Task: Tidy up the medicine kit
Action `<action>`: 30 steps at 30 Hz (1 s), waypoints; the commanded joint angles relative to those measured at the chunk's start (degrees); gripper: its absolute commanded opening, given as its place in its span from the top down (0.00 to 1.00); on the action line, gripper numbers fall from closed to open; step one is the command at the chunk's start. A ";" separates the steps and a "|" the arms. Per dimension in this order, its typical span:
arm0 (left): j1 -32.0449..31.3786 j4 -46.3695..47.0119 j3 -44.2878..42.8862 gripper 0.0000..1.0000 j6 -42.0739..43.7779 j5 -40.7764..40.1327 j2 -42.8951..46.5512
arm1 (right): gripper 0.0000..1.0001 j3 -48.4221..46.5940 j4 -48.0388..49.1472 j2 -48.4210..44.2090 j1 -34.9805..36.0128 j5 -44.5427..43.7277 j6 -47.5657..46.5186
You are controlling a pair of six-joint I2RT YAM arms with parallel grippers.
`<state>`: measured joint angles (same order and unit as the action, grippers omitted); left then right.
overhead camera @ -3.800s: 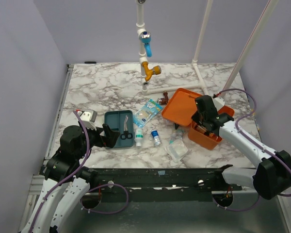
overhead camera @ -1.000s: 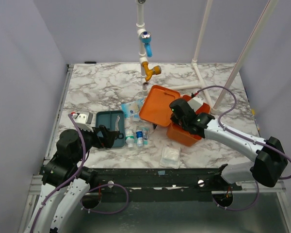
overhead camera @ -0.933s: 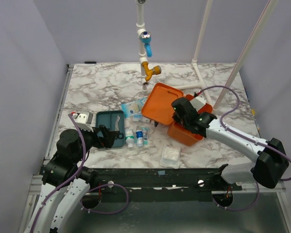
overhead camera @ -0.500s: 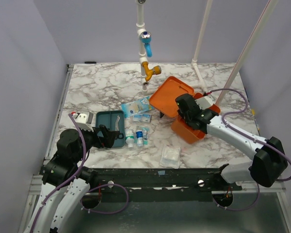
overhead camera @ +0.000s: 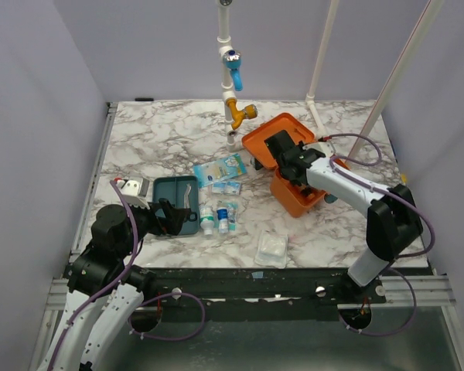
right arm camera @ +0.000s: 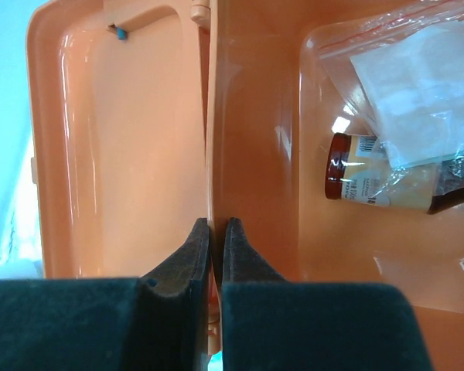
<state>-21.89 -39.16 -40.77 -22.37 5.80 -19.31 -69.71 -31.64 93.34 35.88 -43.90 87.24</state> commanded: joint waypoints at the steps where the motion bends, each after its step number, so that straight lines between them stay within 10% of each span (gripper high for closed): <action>1: -0.43 -0.04 0.15 0.02 -0.22 -0.71 -0.12 | 0.89 -7.83 -6.82 5.70 -0.37 -3.90 9.87; 6: -0.43 -0.04 0.16 0.01 -0.22 -0.78 -0.24 | 0.62 -11.43 -8.88 8.50 -0.38 -3.01 8.09; 17: -0.38 0.07 0.08 0.01 -0.13 -0.53 -1.05 | 0.38 -5.41 1.19 -1.32 -0.30 -1.23 -13.98; 30: -0.33 0.31 0.14 0.01 -0.04 0.71 -2.41 | 0.34 5.46 4.85 -22.08 -0.28 26.59 -48.36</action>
<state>-21.89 -39.13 -40.77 -22.35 5.85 -21.23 -67.75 -25.74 76.12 35.53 -29.74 50.15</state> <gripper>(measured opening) 0.985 0.657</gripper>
